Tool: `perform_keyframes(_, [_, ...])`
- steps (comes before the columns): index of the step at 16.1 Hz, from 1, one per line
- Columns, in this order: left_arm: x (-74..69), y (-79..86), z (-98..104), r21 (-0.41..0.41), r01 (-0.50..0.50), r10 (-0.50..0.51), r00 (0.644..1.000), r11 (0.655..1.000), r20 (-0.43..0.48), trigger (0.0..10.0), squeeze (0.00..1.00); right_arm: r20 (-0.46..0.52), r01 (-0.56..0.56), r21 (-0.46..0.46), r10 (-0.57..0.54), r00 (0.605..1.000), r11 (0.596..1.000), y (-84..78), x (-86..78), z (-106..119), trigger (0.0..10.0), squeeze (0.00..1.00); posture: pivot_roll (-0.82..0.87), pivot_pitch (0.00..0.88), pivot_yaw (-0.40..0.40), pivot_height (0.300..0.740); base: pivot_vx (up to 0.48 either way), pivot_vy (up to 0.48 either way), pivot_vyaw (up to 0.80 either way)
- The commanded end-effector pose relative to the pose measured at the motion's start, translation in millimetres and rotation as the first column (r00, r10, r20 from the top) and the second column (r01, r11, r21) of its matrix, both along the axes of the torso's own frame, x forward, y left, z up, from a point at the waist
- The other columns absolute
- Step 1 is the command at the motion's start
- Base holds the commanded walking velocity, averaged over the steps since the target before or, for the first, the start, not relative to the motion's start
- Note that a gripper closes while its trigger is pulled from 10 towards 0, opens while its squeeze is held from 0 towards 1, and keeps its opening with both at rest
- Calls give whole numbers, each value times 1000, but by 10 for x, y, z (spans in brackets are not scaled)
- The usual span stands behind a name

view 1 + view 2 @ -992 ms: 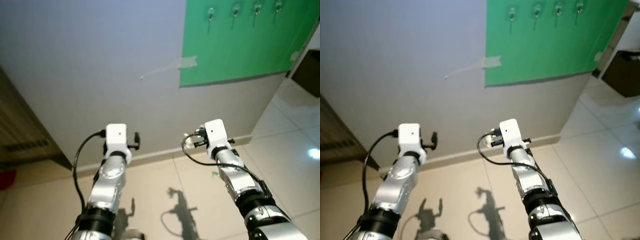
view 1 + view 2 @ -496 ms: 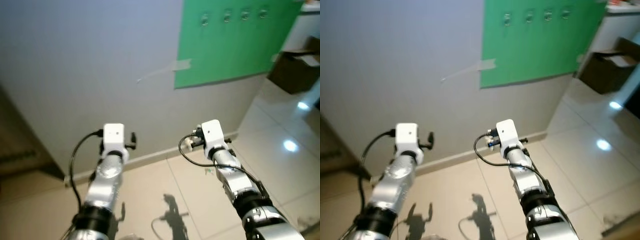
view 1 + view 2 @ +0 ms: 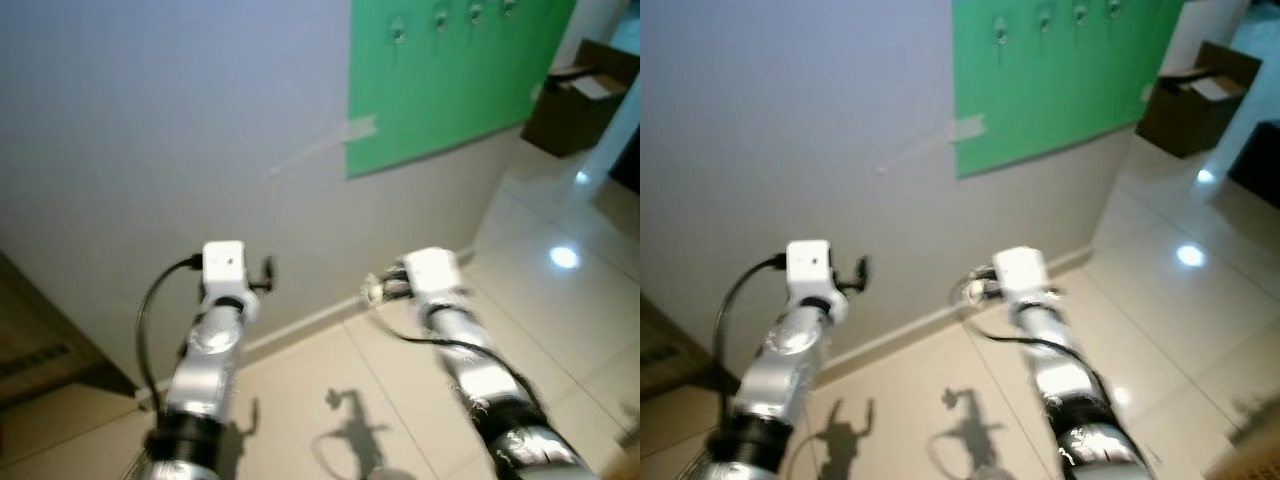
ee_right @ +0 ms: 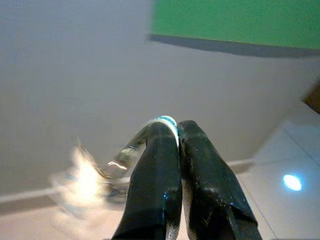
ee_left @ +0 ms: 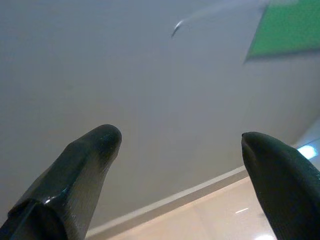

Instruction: Hang keys on a hook

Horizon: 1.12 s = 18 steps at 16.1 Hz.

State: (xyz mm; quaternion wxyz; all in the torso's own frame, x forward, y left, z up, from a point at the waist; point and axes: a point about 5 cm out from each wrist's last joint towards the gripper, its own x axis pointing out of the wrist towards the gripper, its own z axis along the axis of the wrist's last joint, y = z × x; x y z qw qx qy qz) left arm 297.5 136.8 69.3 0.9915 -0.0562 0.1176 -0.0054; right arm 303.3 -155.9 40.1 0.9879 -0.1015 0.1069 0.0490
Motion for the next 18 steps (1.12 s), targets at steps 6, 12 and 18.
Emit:
perform_keyframes(6, [-226, 243, 55, 4, -42, 42, 999, 999, 28, 10000, 0, 120, 80, 32, -84, 989, 996, -153, -298, 292, 0, 0, -149, 0, 50, 723, 429, 0, 0])
perform_keyframes(12, [-202, 107, 10, 54, 3, -3, 1000, 999, -6, 10000, 0, 67, 19, -7, -19, 998, 1000, -51, -318, 260, 0, 0, -161, 0, 54, 723, 71, 0, 0])
perform_keyframes(18, [-188, 45, 12, 77, 2, 0, 1000, 997, -23, 10000, 0, 42, -70, -24, 71, 997, 997, 55, -228, 292, 0, 0, -135, 0, 35, 723, 0, -473, 0])
